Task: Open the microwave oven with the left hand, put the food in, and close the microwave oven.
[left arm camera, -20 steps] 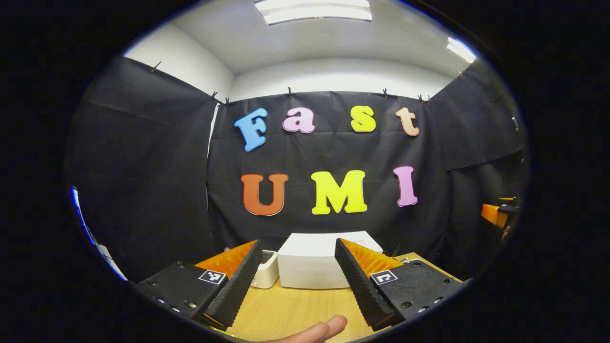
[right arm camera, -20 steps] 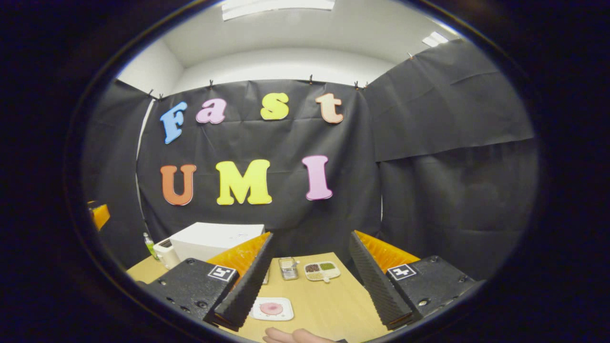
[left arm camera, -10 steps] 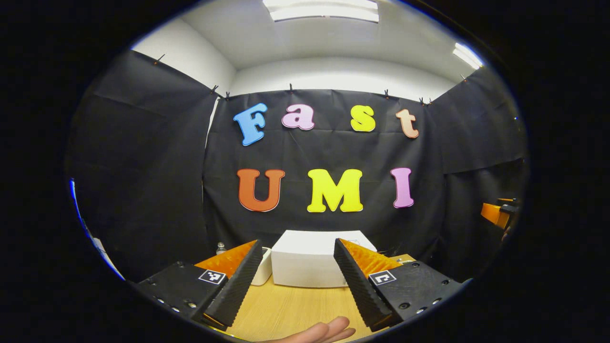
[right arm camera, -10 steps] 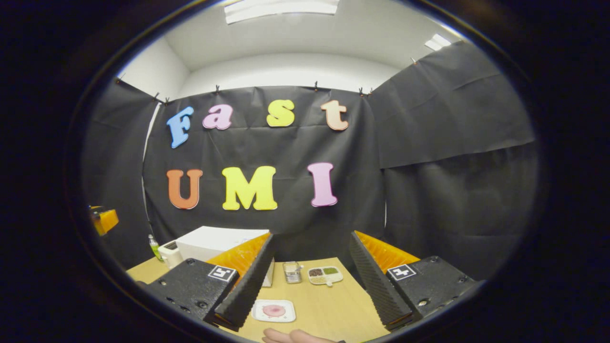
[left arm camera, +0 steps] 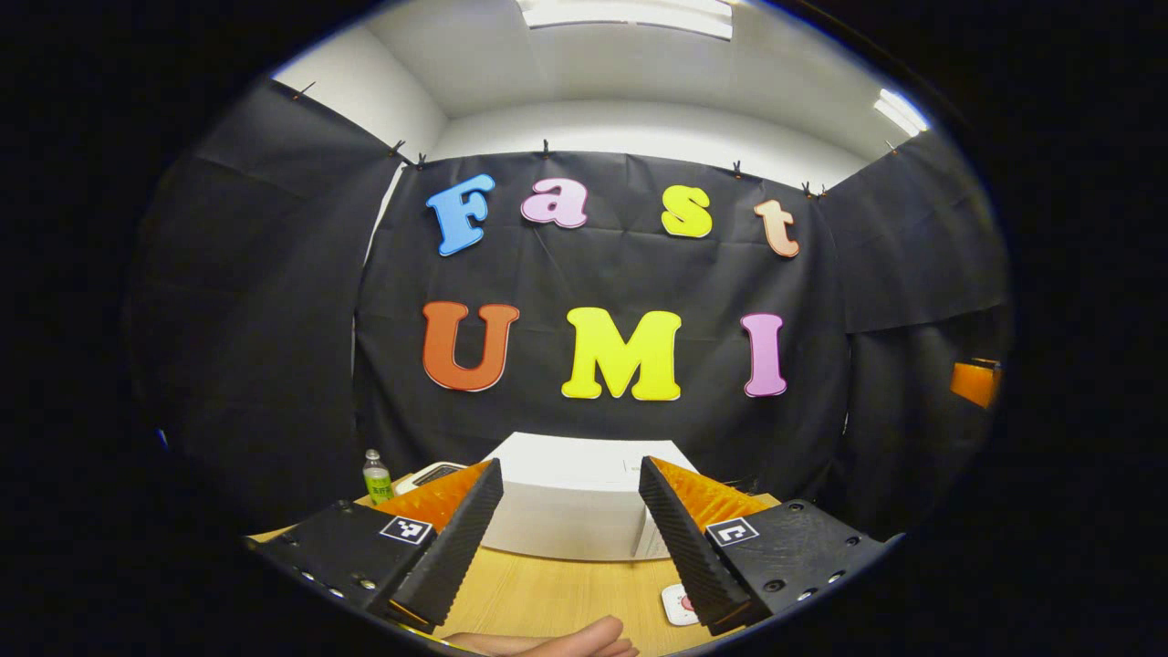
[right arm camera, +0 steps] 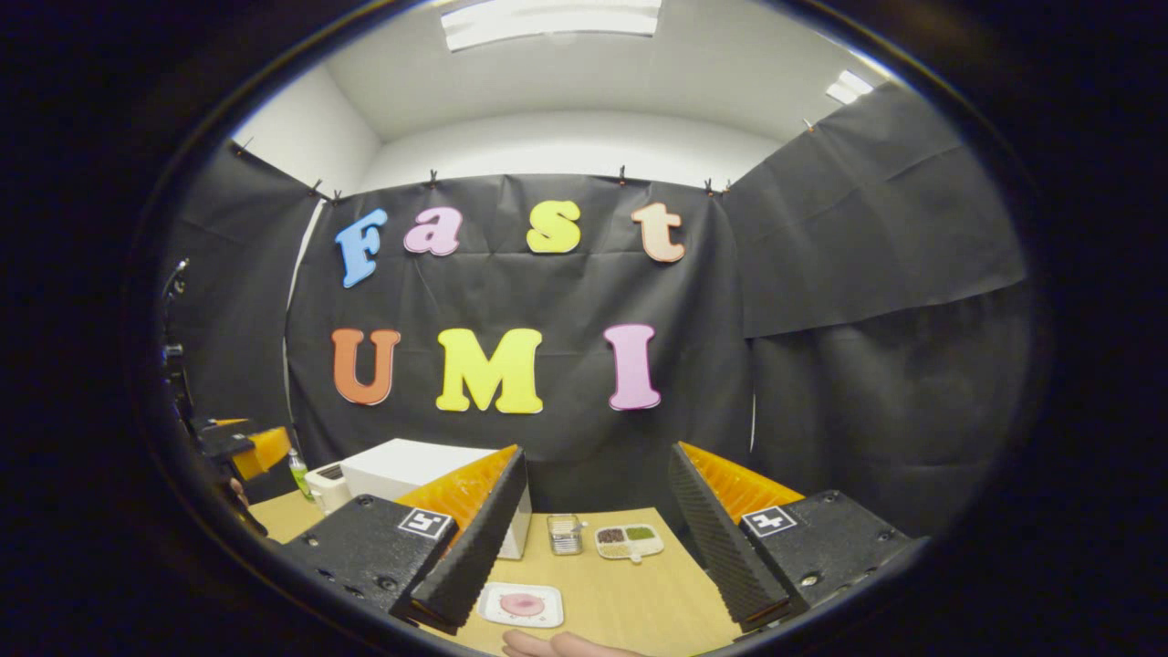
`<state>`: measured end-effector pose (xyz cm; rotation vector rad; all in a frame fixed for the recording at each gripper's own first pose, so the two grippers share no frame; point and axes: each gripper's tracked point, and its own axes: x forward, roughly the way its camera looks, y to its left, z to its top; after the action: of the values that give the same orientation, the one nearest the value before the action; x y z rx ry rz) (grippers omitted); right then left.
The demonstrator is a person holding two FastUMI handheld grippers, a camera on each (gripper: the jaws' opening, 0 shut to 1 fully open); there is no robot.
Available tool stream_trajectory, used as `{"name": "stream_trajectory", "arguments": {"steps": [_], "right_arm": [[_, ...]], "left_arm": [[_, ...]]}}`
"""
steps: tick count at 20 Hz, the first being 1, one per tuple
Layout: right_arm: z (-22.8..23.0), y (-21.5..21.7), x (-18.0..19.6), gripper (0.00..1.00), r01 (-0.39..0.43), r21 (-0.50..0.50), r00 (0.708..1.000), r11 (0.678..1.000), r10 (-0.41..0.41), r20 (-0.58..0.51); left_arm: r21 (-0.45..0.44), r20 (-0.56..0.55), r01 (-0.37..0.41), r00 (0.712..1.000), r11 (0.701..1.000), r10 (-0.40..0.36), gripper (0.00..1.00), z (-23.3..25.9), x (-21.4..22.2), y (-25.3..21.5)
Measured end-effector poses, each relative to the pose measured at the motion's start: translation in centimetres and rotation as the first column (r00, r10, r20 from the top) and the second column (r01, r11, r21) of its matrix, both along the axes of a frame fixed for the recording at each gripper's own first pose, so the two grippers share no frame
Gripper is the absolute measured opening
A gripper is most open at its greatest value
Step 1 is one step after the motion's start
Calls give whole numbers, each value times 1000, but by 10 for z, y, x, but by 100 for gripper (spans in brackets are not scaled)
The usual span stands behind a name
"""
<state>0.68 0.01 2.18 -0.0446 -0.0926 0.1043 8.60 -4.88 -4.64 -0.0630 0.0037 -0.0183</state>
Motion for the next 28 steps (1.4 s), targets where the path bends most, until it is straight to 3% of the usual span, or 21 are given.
{"name": "stream_trajectory", "arguments": {"steps": [4, 5, 6, 7, 8, 9, 13, 14, 15, 22, 23, 24, 25, 26, 27, 28], "right_arm": [[-10, -2, 5, 100, -36, 13, 999, 999, 36, -18], [-14, -2, 6, 91, -53, 21, 998, 998, 54, -34], [-17, -5, 5, 100, -61, 28, 997, 998, 62, -40], [-17, -10, 6, 91, -62, 32, 997, 998, 63, -37], [-18, -15, 7, 91, -58, 34, 998, 998, 60, -36], [-19, -20, 9, 100, -52, 34, 998, 998, 53, -37], [-26, -32, 18, 100, -40, 26, 997, 999, 41, -62], [-27, -36, 18, 91, -38, 25, 997, 999, 39, -66], [-27, -40, 20, 91, -32, 22, 997, 999, 33, -65], [-44, -78, 29, 91, 25, 8, 997, 1000, -24, -71], [-47, -85, 32, 100, 37, 8, 996, 999, -36, -77], [-52, -90, 35, 91, 46, 7, 995, 999, -45, -84], [-56, -93, 39, 91, 48, 7, 995, 999, -48, -90], [-59, -95, 42, 91, 47, 9, 995, 999, -45, -93], [-63, -96, 45, 91, 46, 14, 994, 999, -44, -100], [-69, -99, 50, 91, 46, 18, 993, 999, -44, -112]], "left_arm": [[33, -63, -2, 998, 999, 5, 93, -49, 53, -20], [37, -68, -3, 998, 999, 5, 93, -60, 66, -24], [35, -71, 1, 997, 999, 1, 93, -70, 78, -29], [26, -77, 15, 997, 1000, -13, 93, -82, 89, -37], [15, -88, 28, 996, 999, -26, 93, -94, 100, -44], [2, -97, 42, 994, 999, -41, 93, -106, 110, -52], [12, -116, 95, 989, 995, -93, 93, -149, 142, -84], [19, -126, 111, 986, 994, -108, 93, -160, 150, -93], [20, -137, 124, 983, 992, -120, 93, -173, 156, -101], [21, -249, 95, 965, 995, -87, 94, -257, 197, -123], [20, -260, 93, 962, 995, -85, 94, -265, 200, -125], [21, -264, 89, 961, 996, -80, 94, -270, 203, -126], [26, -269, 79, 961, 997, -69, 93, -274, 206, -126], [23, -280, 90, 957, 996, -80, 81, -280, 209, -129], [14, -283, 89, 956, 996, -81, 88, -284, 213, -131], [15, -275, 64, 960, 998, -57, 76, -285, 216, -126]]}}
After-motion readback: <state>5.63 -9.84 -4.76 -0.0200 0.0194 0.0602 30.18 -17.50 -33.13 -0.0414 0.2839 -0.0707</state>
